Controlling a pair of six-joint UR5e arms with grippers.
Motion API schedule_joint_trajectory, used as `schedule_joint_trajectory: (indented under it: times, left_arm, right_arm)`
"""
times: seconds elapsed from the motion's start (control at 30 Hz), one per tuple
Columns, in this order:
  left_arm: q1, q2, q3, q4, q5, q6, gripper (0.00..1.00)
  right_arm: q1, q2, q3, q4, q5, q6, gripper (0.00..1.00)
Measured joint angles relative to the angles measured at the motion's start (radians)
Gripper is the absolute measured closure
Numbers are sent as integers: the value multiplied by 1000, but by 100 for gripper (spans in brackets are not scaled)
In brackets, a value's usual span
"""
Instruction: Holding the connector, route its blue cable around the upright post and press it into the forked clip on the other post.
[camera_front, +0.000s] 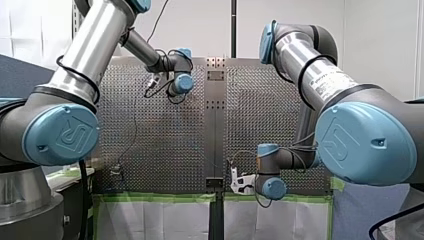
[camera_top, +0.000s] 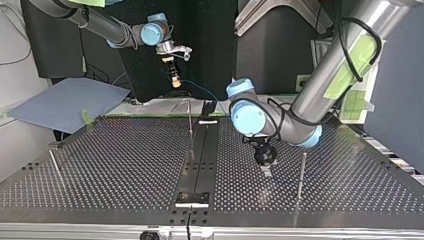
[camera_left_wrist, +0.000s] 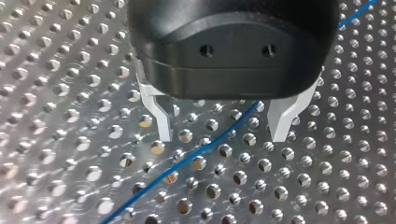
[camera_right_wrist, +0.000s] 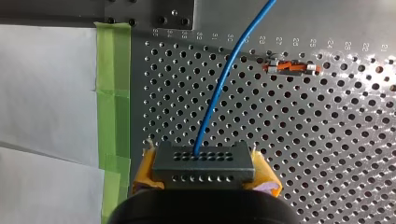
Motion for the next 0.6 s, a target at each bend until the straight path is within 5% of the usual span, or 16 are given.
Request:
schedule_joint_trajectory:
  times: [0.6]
  left_arm:
    - [2,-69,3,-11,15,-15,0]
  right_arm:
    - [0,0,0,2,0,-3,98]
